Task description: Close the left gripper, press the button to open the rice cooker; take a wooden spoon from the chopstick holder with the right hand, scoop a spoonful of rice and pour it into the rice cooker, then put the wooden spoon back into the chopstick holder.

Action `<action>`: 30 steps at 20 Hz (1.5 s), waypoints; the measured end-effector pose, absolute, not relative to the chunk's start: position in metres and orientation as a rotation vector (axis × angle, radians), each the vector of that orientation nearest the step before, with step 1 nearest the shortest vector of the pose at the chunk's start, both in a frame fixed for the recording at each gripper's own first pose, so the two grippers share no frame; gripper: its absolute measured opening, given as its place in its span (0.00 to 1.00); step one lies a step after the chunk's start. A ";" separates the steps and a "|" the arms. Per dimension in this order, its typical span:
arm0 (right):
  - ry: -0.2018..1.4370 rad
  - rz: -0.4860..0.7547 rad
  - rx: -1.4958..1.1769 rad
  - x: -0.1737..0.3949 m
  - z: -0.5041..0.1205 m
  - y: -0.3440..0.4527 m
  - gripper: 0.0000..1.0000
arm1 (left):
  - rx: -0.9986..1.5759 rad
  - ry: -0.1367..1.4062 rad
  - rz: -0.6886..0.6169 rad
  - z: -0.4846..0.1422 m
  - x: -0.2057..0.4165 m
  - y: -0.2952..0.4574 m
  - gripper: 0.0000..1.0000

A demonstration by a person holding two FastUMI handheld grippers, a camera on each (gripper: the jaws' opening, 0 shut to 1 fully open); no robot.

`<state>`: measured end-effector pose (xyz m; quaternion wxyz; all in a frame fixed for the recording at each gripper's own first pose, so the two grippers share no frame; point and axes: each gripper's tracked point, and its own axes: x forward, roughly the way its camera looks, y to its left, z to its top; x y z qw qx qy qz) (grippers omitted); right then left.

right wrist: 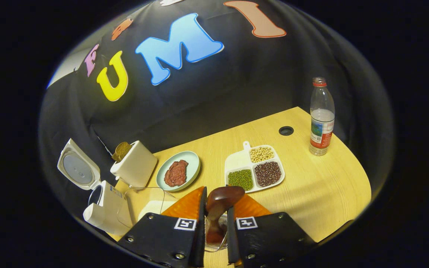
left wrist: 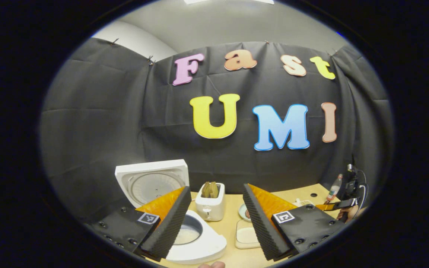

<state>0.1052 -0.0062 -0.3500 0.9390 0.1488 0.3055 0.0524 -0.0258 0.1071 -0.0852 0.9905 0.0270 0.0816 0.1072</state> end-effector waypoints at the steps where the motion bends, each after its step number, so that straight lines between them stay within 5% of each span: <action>1: 0.612 0.102 0.307 0.106 -0.347 -0.004 0.17 | 0.046 0.159 0.201 -0.084 -0.024 0.103 0.96; 3: 0.605 0.069 0.345 0.102 -0.350 -0.006 0.10 | 0.034 0.151 0.176 -0.082 -0.020 0.096 0.95; 11: 0.516 0.031 0.319 0.103 -0.275 -0.002 0.11 | 0.018 0.094 0.140 -0.070 -0.023 0.098 0.92; 19: 0.409 0.136 0.339 0.108 -0.196 0.042 0.10 | 0.020 0.014 0.133 -0.033 -0.029 0.106 0.96; 30: 0.518 0.314 0.248 0.123 -0.255 0.150 0.10 | 0.044 -0.028 0.123 -0.007 -0.039 0.100 0.94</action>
